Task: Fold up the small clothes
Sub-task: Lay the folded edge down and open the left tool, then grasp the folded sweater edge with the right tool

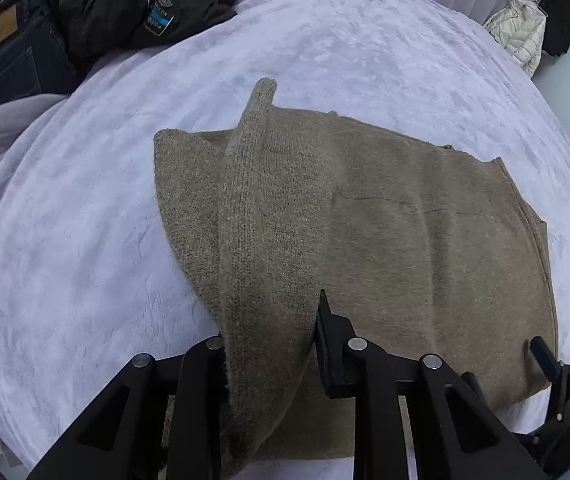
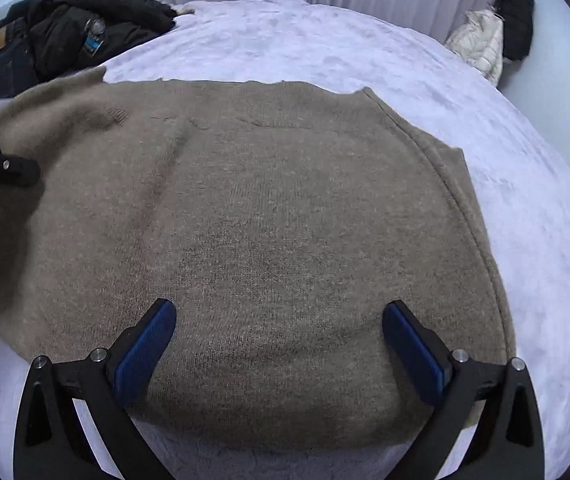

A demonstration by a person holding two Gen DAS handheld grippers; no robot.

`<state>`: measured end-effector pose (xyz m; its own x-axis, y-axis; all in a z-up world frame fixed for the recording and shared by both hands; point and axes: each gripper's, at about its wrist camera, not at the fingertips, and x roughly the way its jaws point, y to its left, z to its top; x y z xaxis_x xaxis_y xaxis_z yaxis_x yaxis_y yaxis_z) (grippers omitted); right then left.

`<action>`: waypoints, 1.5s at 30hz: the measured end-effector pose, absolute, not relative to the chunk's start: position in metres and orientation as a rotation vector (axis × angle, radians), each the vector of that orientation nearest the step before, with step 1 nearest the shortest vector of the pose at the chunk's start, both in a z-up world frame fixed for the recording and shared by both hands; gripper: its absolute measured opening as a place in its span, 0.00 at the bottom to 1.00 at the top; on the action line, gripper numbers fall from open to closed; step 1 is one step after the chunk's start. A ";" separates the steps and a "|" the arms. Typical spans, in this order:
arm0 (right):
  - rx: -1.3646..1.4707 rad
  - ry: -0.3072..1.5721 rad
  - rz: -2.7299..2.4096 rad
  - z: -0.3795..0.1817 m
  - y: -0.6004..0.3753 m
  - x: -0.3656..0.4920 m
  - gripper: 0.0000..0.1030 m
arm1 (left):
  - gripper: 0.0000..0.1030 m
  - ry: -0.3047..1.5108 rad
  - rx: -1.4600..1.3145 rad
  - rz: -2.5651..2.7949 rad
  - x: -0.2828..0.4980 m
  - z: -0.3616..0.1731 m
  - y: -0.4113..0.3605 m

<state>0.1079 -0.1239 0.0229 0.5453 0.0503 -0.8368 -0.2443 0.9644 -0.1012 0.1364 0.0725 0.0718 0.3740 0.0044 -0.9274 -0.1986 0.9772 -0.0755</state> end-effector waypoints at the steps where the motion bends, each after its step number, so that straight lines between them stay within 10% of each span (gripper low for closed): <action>1: -0.179 0.929 0.169 0.035 -0.136 0.103 1.00 | 0.23 1.173 -0.170 0.126 0.136 0.080 0.063; 21: 0.058 0.932 0.061 0.026 -0.309 0.068 1.00 | 0.14 1.295 0.030 -0.015 0.205 0.062 -0.219; 24: 0.055 0.937 0.069 0.019 -0.306 0.070 1.00 | 0.27 1.235 0.158 -0.035 0.196 0.052 -0.236; 27: 0.069 0.932 0.088 0.013 -0.308 0.069 1.00 | 0.81 1.241 0.117 -0.130 0.189 0.062 -0.227; 28: 0.079 0.930 0.093 0.012 -0.309 0.068 1.00 | 0.84 1.233 0.079 -0.133 0.186 0.070 -0.220; 35: 0.131 0.901 0.119 0.025 -0.318 0.054 1.00 | 0.84 1.011 0.007 -0.203 0.126 0.141 -0.154; 45: 0.184 0.736 0.416 0.080 -0.286 0.032 0.87 | 0.84 1.014 -0.117 -0.059 0.081 0.074 -0.071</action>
<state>0.0320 -0.2862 0.0804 0.6643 0.4292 -0.6119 -0.3022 0.9030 0.3054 0.0815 -0.0707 0.0737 0.5272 -0.1039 -0.8433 -0.0047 0.9921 -0.1252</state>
